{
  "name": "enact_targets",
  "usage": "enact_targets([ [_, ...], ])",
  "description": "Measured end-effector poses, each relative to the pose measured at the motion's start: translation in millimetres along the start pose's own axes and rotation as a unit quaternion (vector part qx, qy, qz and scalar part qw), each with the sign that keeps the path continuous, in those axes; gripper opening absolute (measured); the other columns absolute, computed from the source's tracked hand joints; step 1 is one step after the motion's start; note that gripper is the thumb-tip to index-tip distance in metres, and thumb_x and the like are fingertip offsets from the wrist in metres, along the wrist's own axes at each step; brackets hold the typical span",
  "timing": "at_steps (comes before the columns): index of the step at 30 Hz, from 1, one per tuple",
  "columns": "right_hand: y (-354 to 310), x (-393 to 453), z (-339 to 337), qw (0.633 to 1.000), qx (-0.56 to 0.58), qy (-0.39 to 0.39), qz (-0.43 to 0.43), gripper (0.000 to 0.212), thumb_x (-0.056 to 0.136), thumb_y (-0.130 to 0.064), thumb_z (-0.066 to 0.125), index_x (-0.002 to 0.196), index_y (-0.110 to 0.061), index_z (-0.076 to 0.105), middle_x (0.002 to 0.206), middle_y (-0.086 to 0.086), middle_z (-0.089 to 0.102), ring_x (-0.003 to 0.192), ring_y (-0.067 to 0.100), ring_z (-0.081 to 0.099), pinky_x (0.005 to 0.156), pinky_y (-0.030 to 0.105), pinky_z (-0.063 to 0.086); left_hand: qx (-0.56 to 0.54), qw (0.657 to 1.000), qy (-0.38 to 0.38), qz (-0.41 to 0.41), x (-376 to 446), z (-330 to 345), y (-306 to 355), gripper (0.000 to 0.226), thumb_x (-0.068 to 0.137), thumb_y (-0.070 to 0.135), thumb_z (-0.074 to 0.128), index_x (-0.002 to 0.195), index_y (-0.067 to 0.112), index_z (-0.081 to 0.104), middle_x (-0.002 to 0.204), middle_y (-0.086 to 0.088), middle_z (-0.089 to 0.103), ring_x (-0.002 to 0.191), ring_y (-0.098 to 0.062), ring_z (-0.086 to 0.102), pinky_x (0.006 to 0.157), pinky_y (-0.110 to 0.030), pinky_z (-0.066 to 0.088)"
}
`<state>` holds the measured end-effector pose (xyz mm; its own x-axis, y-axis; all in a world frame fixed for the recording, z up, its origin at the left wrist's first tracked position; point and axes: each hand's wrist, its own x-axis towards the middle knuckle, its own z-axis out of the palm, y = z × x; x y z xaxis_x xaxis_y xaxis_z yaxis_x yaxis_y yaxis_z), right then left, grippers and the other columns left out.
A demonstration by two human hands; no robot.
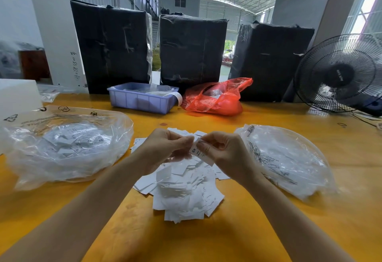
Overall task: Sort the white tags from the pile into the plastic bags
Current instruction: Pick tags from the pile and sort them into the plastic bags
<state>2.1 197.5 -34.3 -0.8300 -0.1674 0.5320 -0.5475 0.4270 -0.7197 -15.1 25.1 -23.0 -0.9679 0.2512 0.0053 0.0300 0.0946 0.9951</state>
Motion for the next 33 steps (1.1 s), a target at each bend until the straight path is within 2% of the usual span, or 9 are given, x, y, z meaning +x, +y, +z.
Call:
enact_targets([
  [5,3,4,-5,0.998,0.041,0.015,0.034,0.005,0.084,-0.007,0.068,0.086,-0.009,0.073,0.079,0.007,0.07,0.07,0.013,0.063,0.062,0.026,0.051,-0.073,0.996,-0.031,-0.031,-2,-4,6,0.019,0.087,0.008,0.061,0.088,-0.007,0.072,0.078,-0.02,0.061,0.062,-0.019,0.051,0.052,-0.019,0.047],
  [9,2,6,-9,0.983,0.147,0.024,0.11,0.009,0.084,-0.009,0.067,0.08,-0.015,0.071,0.077,0.005,0.068,0.069,0.011,0.06,0.06,0.018,0.047,-0.105,0.993,-0.03,-0.042,-2,-3,6,0.019,0.085,-0.015,0.053,0.092,-0.007,0.069,0.089,-0.021,0.07,0.071,-0.019,0.069,0.059,-0.019,0.056],
  [12,2,7,-14,0.957,0.23,-0.039,0.173,0.01,0.083,-0.013,0.067,0.075,-0.017,0.07,0.081,0.007,0.068,0.074,0.013,0.057,0.066,0.024,0.044,-0.023,0.999,-0.012,-0.023,-1,-3,4,0.028,0.079,-0.016,0.062,0.099,0.003,0.064,0.099,-0.018,0.069,0.076,-0.019,0.07,0.061,-0.019,0.056],
  [15,2,4,-13,0.963,0.164,-0.12,0.18,0.004,0.081,-0.02,0.07,0.077,-0.019,0.073,0.096,0.014,0.071,0.081,0.014,0.059,0.072,0.028,0.041,0.149,0.989,-0.012,0.017,-1,-2,-2,0.052,0.071,-0.01,0.075,0.111,0.015,0.053,0.107,-0.012,0.061,0.079,-0.021,0.068,0.063,-0.023,0.057],
  [19,7,2,-6,0.962,0.125,-0.136,0.199,0.006,0.08,-0.016,0.073,0.075,-0.013,0.075,0.072,0.006,0.068,0.069,0.012,0.058,0.06,0.02,0.043,0.194,0.979,-0.055,0.019,0,0,-5,0.06,0.07,-0.006,0.078,0.113,0.023,0.047,0.106,-0.007,0.061,0.083,-0.023,0.069,0.077,-0.038,0.059],
  [23,11,4,-5,0.957,0.173,-0.047,0.23,0.007,0.08,-0.007,0.071,0.073,-0.006,0.073,0.069,0.007,0.066,0.068,0.015,0.058,0.065,0.027,0.045,0.147,0.989,-0.017,-0.004,3,-5,-7,0.037,0.069,-0.007,0.078,0.099,0.01,0.063,0.09,-0.003,0.069,0.073,-0.01,0.068,0.067,-0.019,0.056],
  [26,10,5,-5,0.94,0.222,-0.001,0.258,0.007,0.081,-0.007,0.07,0.075,-0.004,0.071,0.071,0.009,0.064,0.069,0.017,0.055,0.066,0.027,0.044,0.008,0.999,0.025,-0.025,5,-9,-7,0.01,0.073,0.001,0.075,0.082,0.003,0.072,0.072,-0.003,0.073,0.067,-0.008,0.068,0.058,-0.013,0.052],
  [30,9,2,8,0.924,0.256,-0.013,0.285,0.005,0.081,-0.007,0.07,0.079,-0.003,0.07,0.075,0.009,0.065,0.071,0.017,0.06,0.063,0.023,0.048,-0.171,0.981,0.094,-0.021,7,0,-7,0.008,0.079,0.013,0.069,0.081,0.005,0.069,0.074,-0.004,0.074,0.068,-0.013,0.069,0.06,-0.018,0.054],
  [33,6,-3,19,0.934,0.245,-0.072,0.251,0.005,0.081,-0.008,0.07,0.076,-0.006,0.071,0.075,0.008,0.067,0.074,0.019,0.062,0.071,0.029,0.05,-0.218,0.968,0.123,-0.005,6,8,-7,0.011,0.088,0.012,0.062,0.082,0.005,0.068,0.074,-0.004,0.074,0.066,-0.013,0.071,0.059,-0.018,0.054],
])
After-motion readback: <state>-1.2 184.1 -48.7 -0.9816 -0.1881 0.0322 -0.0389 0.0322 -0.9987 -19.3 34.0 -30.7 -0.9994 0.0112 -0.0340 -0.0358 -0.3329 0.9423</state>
